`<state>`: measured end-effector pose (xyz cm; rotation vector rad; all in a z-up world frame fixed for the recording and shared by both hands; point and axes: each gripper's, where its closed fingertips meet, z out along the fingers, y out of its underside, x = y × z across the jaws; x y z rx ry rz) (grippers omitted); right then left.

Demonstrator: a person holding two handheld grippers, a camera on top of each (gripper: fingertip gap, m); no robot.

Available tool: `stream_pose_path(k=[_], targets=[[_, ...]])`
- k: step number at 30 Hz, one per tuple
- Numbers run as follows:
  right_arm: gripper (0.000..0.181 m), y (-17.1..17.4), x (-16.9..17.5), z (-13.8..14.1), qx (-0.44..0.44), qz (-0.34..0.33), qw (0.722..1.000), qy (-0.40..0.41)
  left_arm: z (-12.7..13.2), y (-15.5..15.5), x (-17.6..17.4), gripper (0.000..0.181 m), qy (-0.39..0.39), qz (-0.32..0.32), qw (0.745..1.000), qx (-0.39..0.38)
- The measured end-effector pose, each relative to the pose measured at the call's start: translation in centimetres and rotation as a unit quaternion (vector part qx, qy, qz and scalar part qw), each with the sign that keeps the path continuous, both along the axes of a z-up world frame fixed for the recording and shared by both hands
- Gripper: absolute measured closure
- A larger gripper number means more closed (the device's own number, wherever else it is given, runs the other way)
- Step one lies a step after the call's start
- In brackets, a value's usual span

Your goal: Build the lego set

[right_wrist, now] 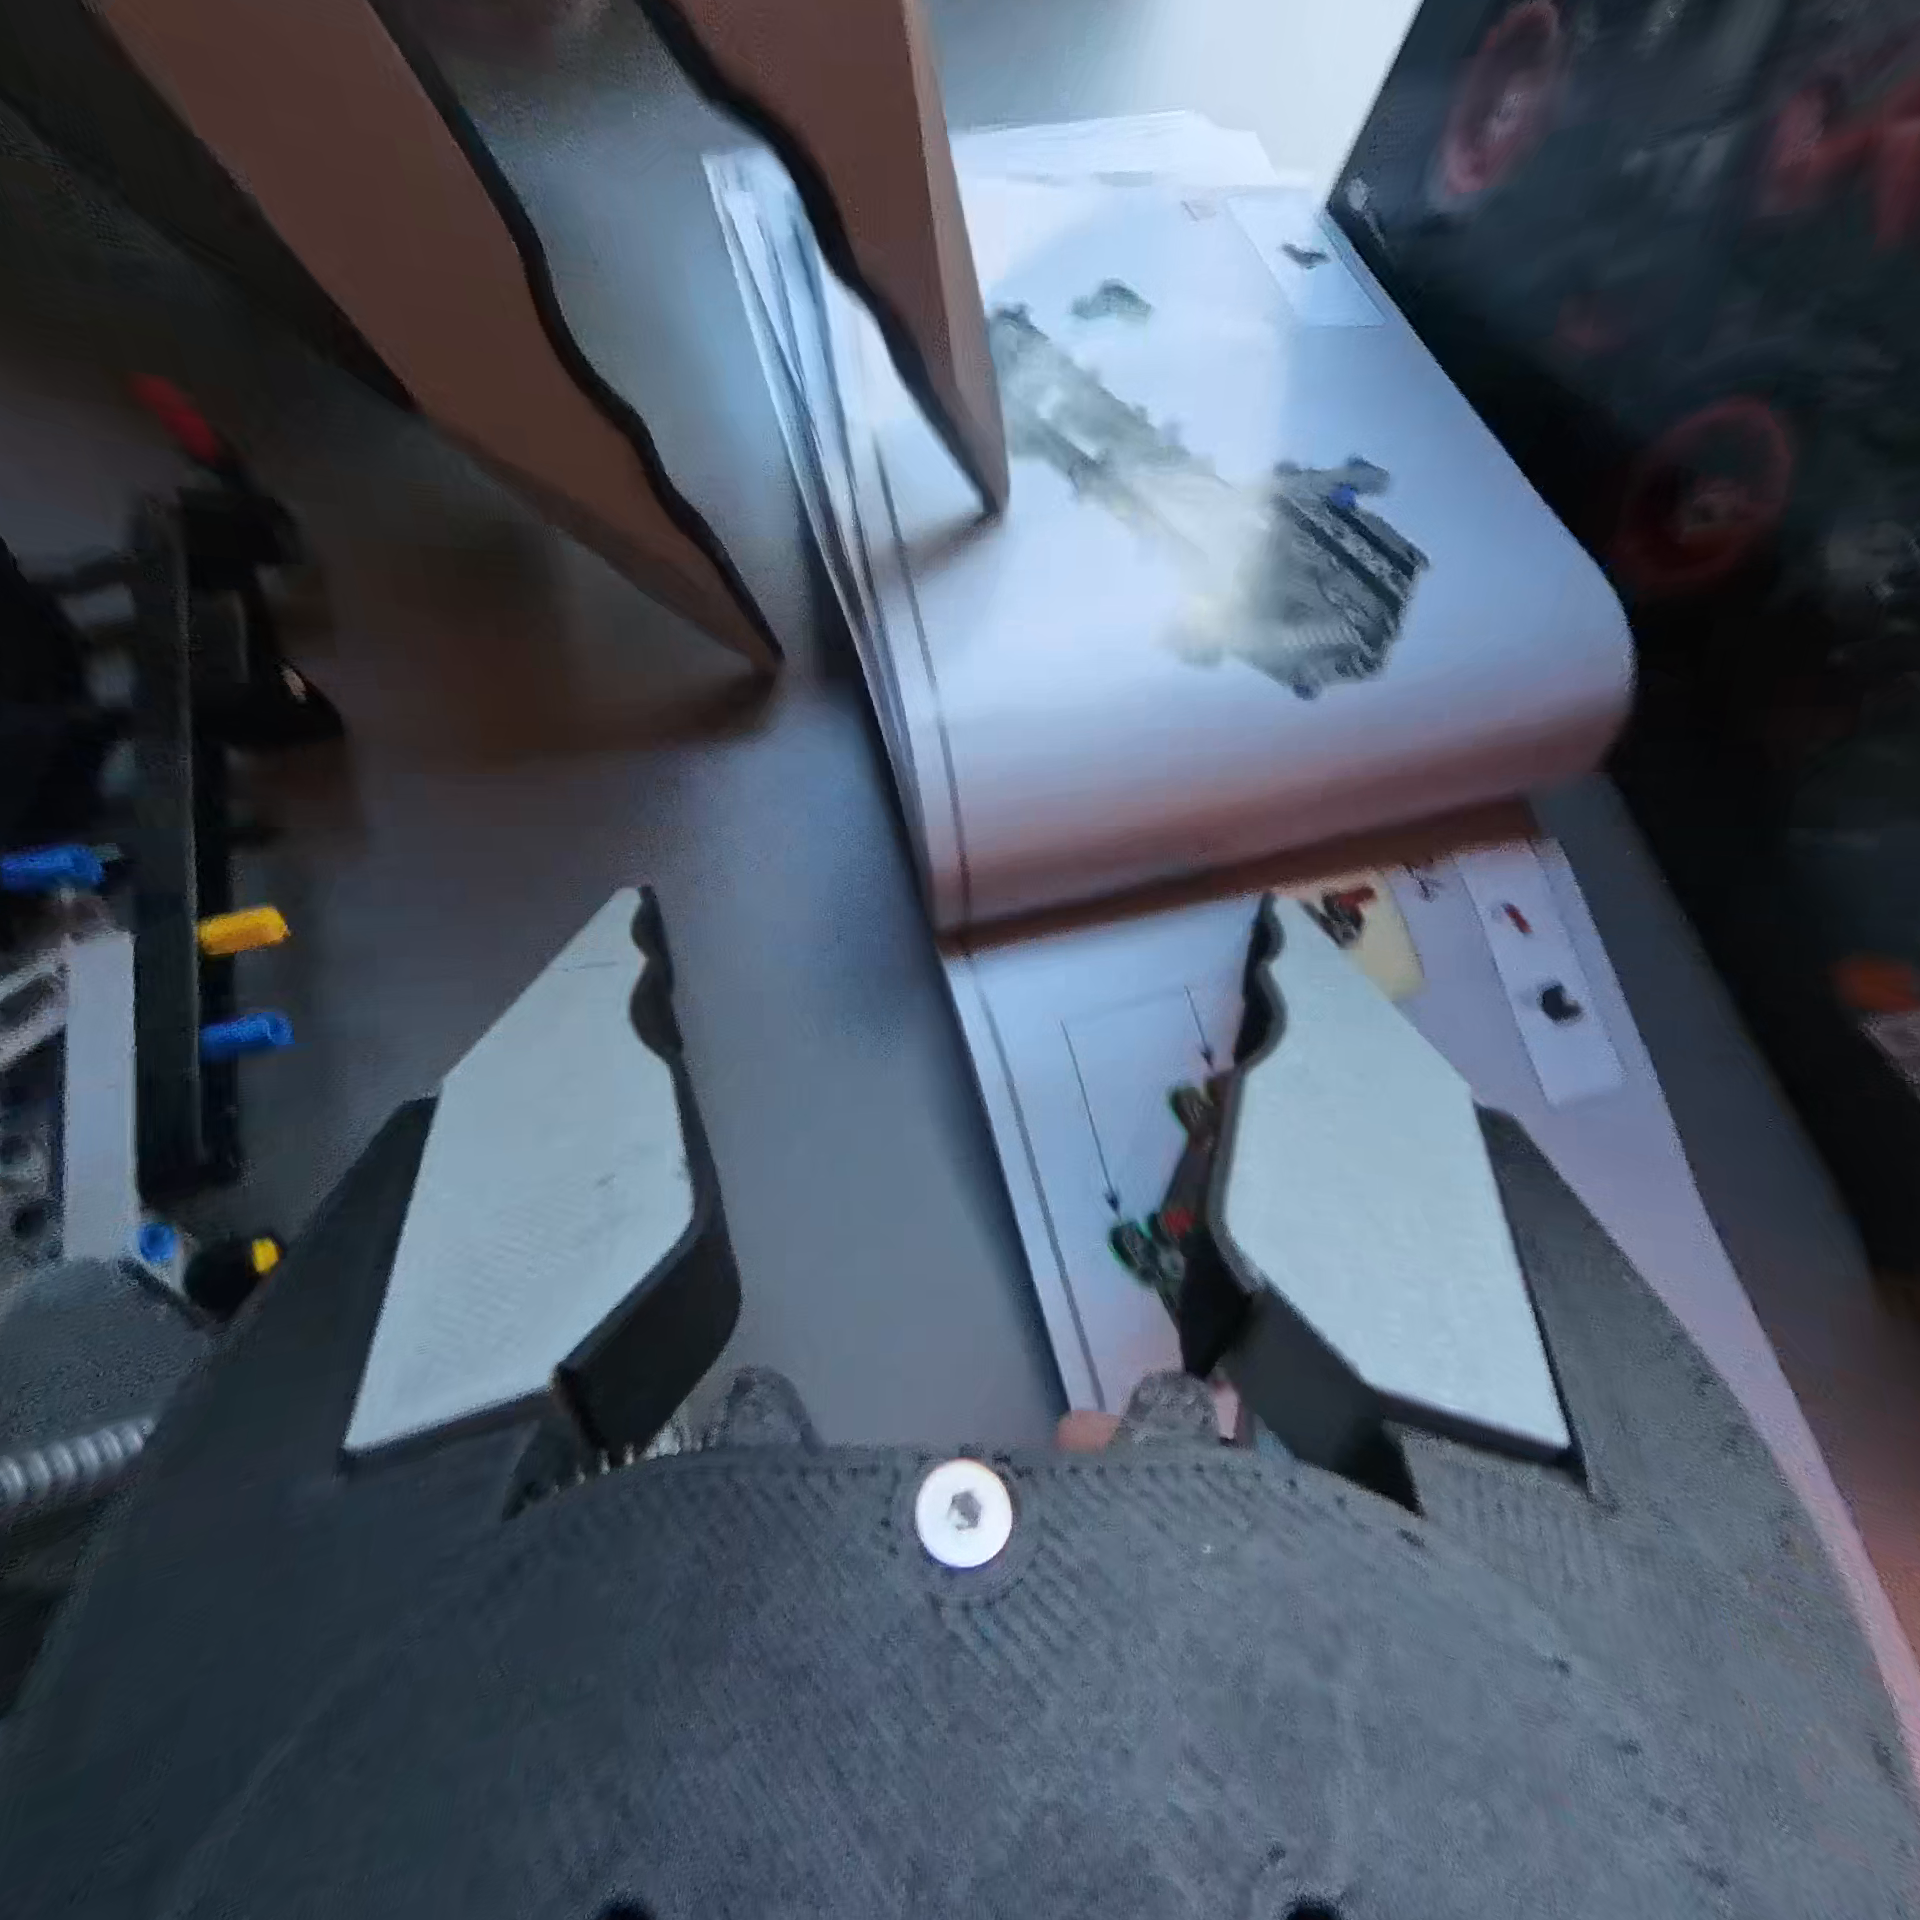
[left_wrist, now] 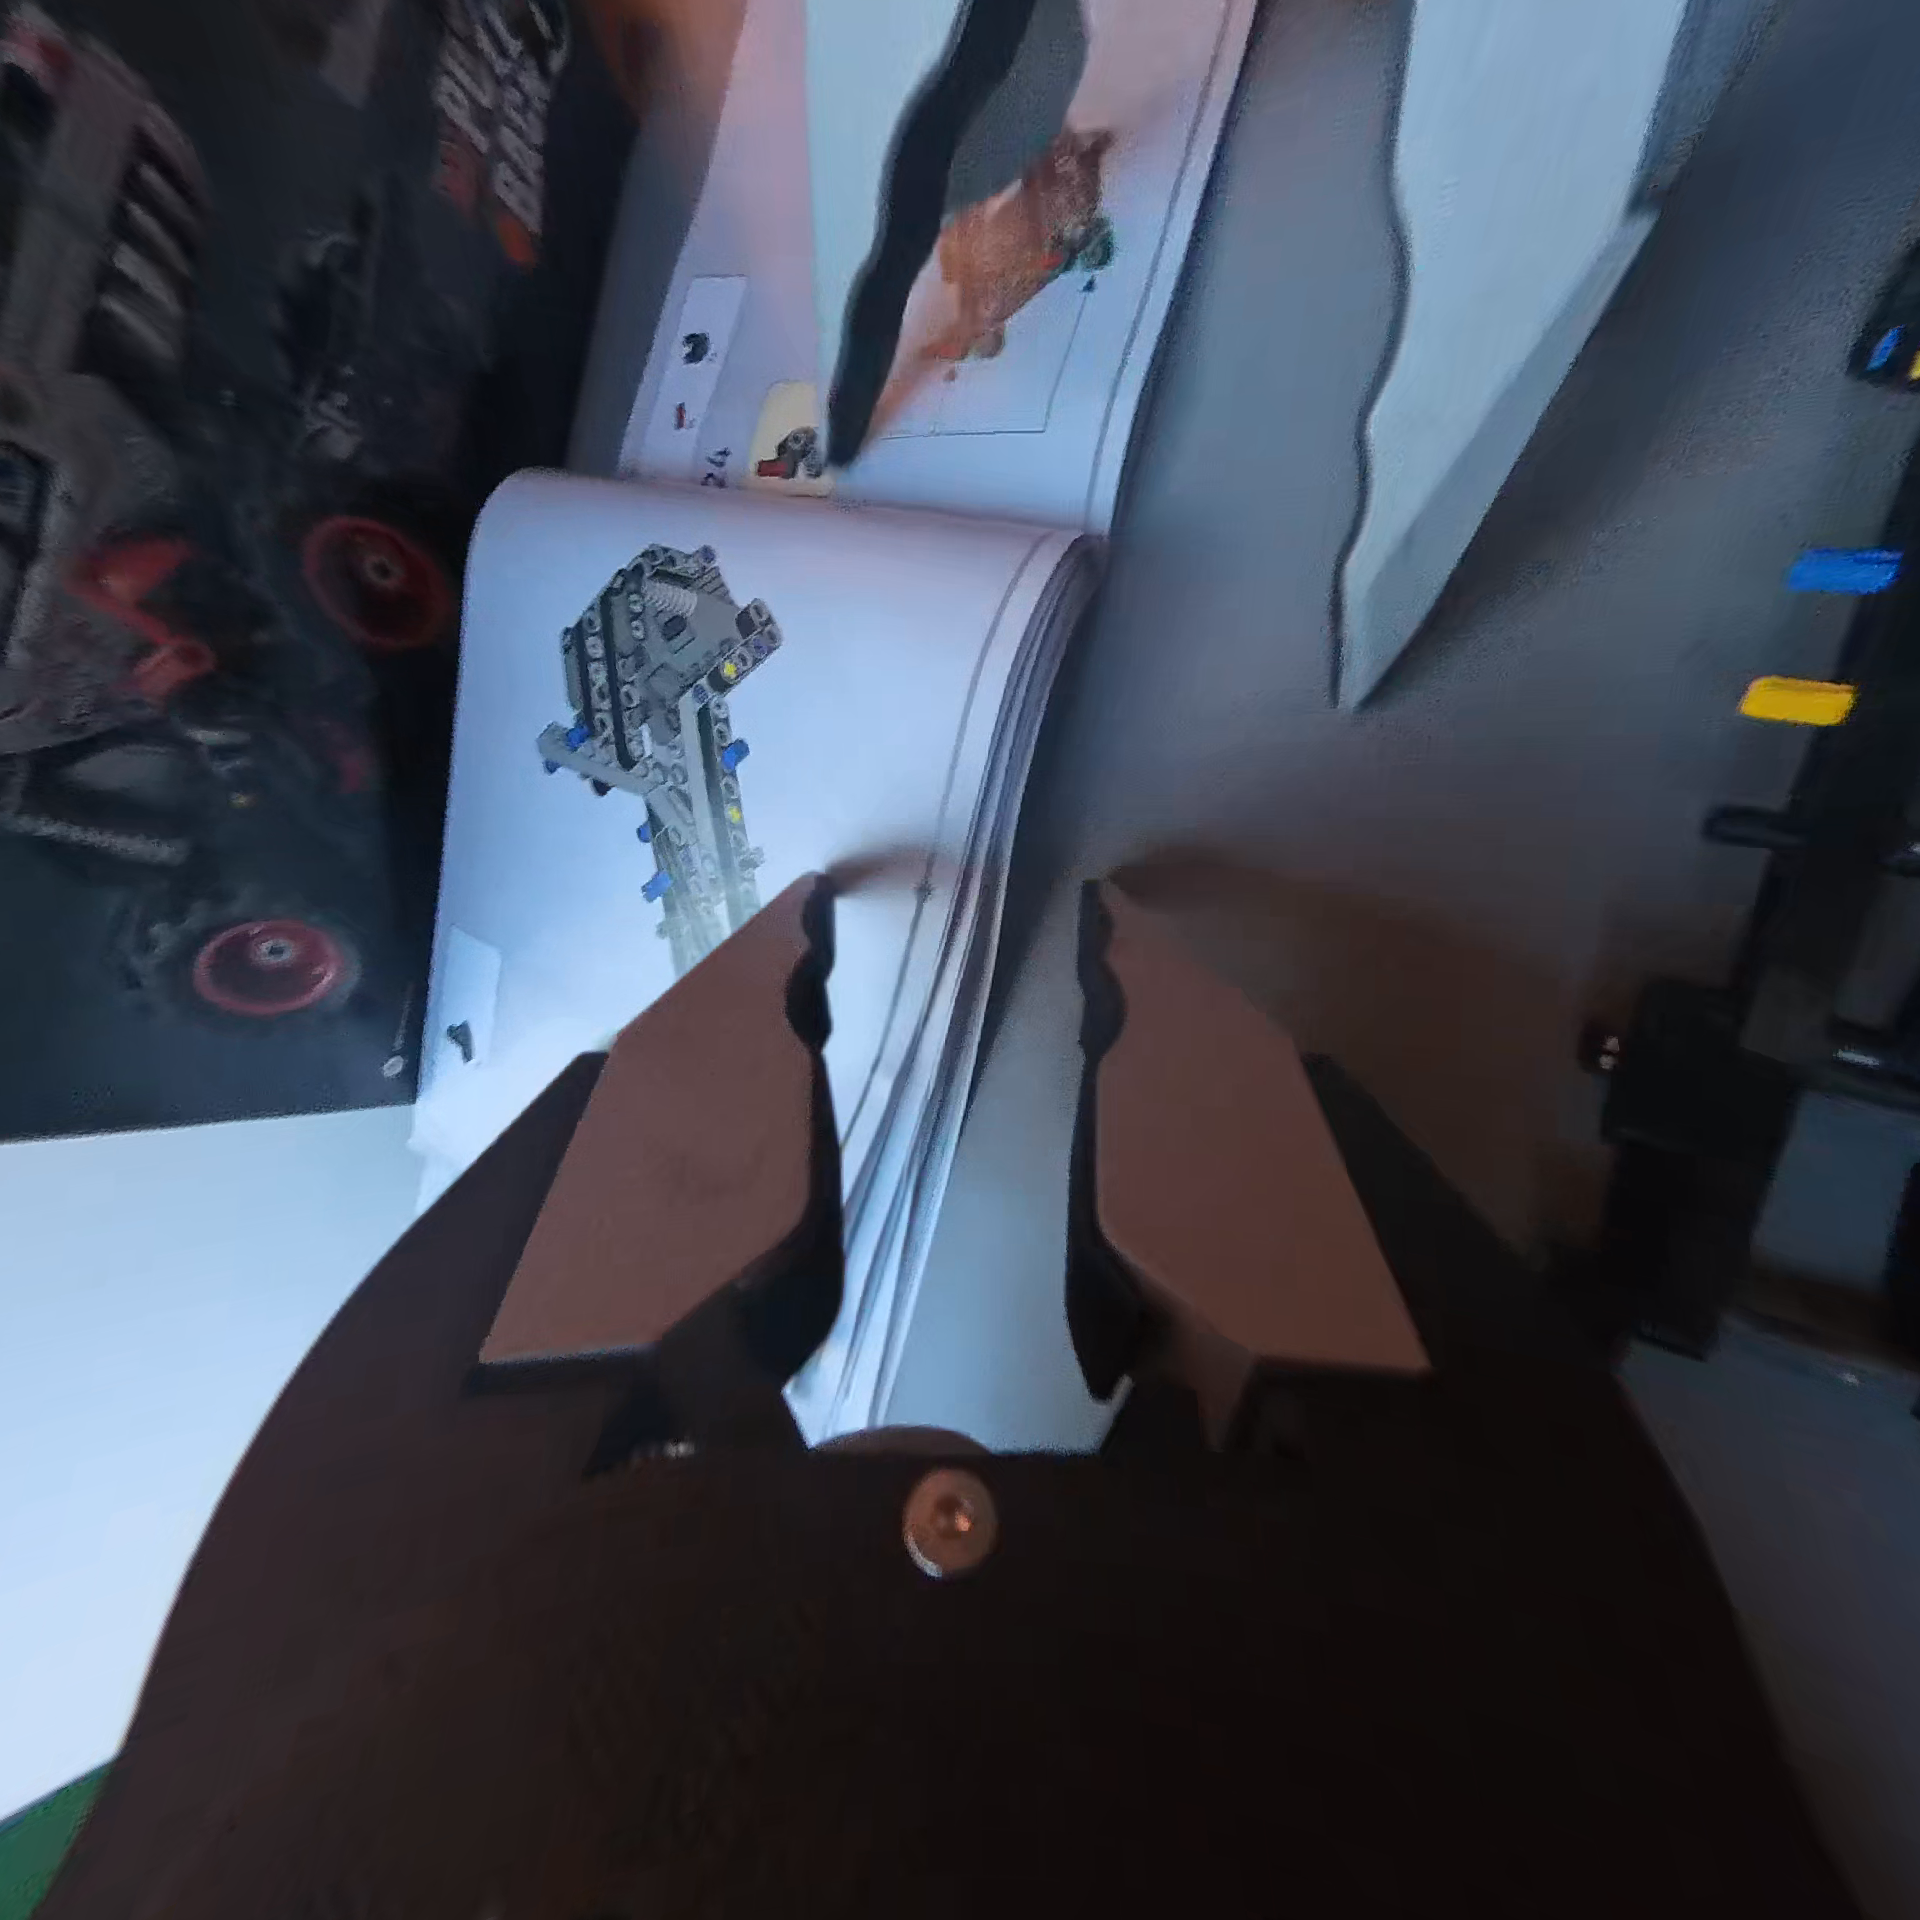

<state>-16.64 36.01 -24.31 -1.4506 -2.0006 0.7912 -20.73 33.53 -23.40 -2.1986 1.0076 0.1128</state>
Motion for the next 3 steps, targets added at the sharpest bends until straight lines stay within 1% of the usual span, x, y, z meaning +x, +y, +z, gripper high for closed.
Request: stream_pose_path(k=[1,2,3], targets=[[0.092,-0.47,-0.40,0.05,-0.005,0.007,1.000,-0.004,-0.06,0.01,0.12,0.139,-0.010,-0.003,1.000,0.000],[0.110,-0.36,-0.70,0.18,0.004,0.004,1.000,-0.005,-0.07,-0.02,0.08,0.141,-0.016,-0.005,1.000,0.002],[0.148,0.02,-0.74,0.37,0.025,0.007,1.000,-0.006,-0.05,-0.02,-0.18,0.141,-0.014,-0.004,1.000,0.006]])
